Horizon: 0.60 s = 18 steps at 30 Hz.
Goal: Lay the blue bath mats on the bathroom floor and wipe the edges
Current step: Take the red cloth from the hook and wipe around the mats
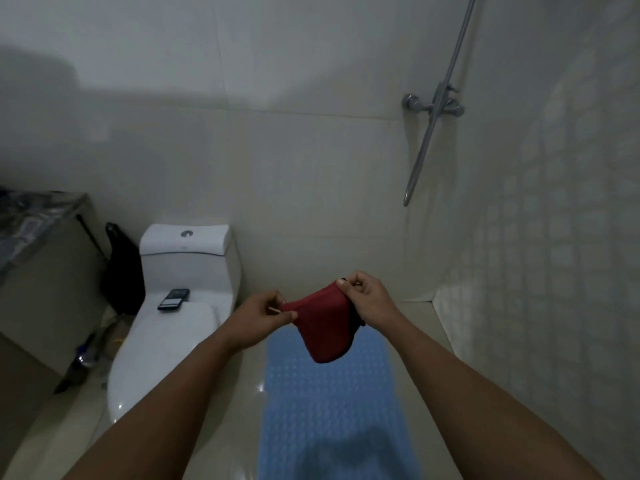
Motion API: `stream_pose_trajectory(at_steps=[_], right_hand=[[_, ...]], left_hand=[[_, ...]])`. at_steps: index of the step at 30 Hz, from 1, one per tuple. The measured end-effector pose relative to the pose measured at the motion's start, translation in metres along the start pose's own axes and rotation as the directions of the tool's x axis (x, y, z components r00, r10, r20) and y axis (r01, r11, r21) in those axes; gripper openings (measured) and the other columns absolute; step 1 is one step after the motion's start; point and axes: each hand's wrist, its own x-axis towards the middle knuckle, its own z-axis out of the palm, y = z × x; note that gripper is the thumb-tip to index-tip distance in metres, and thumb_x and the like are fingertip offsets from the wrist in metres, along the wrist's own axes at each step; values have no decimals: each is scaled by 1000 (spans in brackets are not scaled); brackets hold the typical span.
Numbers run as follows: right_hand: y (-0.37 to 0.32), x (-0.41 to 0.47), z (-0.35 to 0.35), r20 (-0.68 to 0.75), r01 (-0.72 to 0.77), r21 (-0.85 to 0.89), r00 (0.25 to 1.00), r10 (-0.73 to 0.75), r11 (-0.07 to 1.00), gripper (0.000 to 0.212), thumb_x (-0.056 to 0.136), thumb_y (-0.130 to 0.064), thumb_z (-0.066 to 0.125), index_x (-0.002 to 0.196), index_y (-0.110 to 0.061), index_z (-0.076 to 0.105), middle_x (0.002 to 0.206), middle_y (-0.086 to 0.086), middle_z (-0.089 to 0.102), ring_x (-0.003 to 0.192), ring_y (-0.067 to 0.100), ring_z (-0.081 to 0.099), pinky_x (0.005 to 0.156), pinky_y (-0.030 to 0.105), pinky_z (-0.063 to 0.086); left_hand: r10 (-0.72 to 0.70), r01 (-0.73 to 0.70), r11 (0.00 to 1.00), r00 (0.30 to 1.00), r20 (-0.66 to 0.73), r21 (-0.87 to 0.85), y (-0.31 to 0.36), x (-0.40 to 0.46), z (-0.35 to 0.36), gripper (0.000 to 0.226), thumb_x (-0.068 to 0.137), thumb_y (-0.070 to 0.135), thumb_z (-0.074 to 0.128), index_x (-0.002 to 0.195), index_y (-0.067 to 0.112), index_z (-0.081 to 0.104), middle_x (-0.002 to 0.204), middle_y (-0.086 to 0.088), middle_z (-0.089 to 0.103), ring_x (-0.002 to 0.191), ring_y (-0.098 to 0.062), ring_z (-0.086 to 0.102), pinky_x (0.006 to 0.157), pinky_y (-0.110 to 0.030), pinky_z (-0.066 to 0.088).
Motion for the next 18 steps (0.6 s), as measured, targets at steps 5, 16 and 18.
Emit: stream_pose_trajectory(at_steps=[5, 16, 18], right_hand=[[50, 24, -8, 119, -197, 73, 975, 187, 978, 38, 91, -43, 71, 101, -6, 68, 89, 7, 77, 77, 14, 72, 73, 28, 57], [215, 64, 51, 541, -611, -70, 641, 544, 789, 30, 84, -5, 76, 112, 2, 68, 107, 20, 75, 98, 35, 73, 93, 47, 59], [271, 56, 75, 557, -670, -151, 550, 622, 727, 27, 86, 2, 70, 113, 6, 67, 101, 22, 74, 91, 34, 72, 85, 40, 58]], left_hand=[[-152, 142, 977, 987, -51, -161, -10, 27, 47, 22, 93, 6, 71, 95, 3, 50, 83, -17, 60, 83, -22, 61, 81, -46, 53], [-659, 548, 746, 688, -304, -379, -163, 14, 156, 35, 93, 22, 69, 124, 30, 55, 83, -5, 74, 82, -14, 72, 78, -30, 54], [-746, 650, 665, 597, -294, -367, -223, -8, 190, 33, 89, 30, 72, 118, 33, 58, 80, 0, 72, 78, -13, 71, 77, -32, 53]])
